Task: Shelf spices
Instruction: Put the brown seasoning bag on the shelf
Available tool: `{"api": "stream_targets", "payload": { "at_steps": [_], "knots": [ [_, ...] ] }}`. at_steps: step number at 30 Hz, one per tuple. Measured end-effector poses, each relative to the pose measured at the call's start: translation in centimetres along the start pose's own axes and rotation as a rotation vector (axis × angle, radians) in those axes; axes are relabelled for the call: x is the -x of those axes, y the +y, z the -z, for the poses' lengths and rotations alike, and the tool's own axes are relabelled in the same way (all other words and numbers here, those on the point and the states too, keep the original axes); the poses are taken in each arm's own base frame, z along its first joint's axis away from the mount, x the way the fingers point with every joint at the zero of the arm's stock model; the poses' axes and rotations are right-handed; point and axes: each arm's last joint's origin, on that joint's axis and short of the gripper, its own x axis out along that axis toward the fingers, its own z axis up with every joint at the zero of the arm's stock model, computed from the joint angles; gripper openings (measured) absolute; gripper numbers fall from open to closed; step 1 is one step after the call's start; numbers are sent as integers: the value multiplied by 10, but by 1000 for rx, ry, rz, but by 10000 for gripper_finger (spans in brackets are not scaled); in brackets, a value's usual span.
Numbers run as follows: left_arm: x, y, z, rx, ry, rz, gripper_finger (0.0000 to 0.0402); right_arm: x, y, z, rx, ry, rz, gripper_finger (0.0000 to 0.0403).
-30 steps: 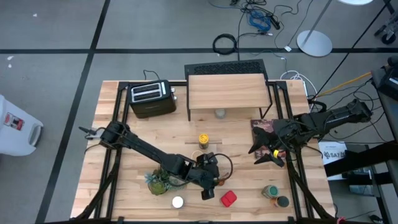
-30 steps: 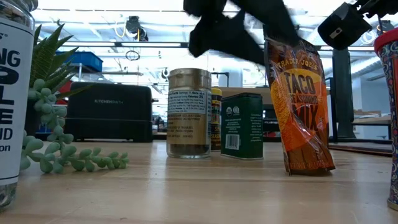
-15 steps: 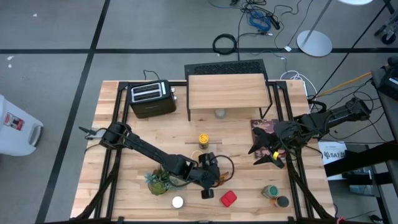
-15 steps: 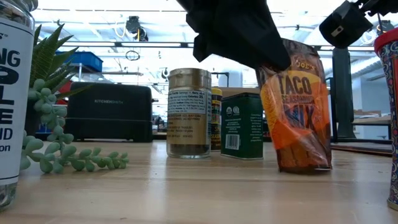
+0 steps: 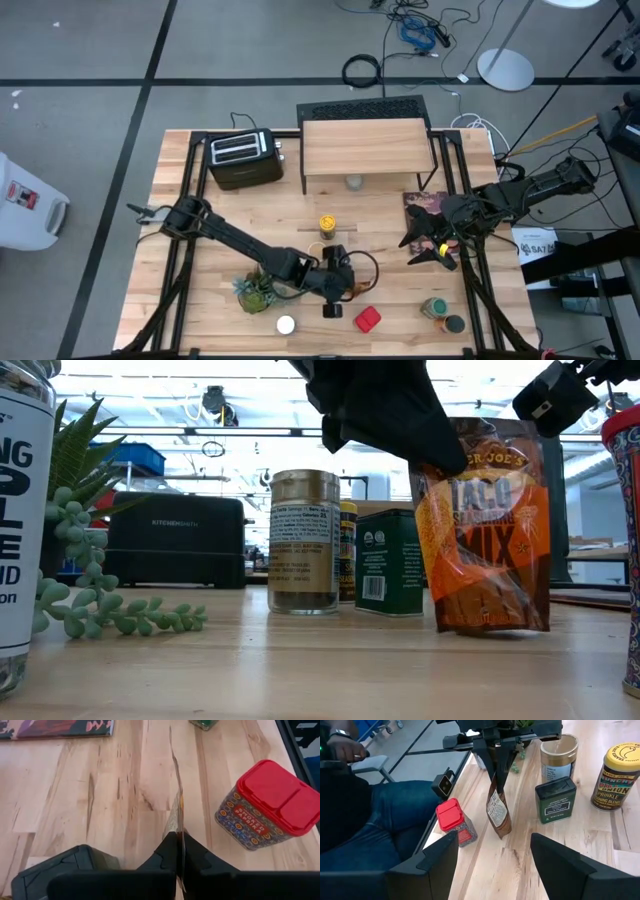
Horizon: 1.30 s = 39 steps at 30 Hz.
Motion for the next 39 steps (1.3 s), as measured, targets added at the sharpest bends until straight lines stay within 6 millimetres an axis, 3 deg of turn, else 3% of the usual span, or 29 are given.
{"api": "stream_targets", "payload": {
  "at_steps": [9, 23, 27, 34, 39],
  "knots": [
    [-1, 4, -1, -3, -4, -7, 1, -7, 1, 3, -5, -5, 38, 235],
    [-2, 9, -4, 1, -22, -35, 0, -62, 7, 25, 0, -13, -46, 235],
    [-3, 12, -8, -6, -51, -38, 0, -81, 9, 29, 12, -7, -7, 235],
    [-3, 14, -8, -9, -49, -42, 0, -101, -3, 43, -60, 50, 213, 235],
    [-3, 14, -9, -22, -60, -42, 0, -116, -2, 45, -67, 33, 185, 235]
  ]
}}
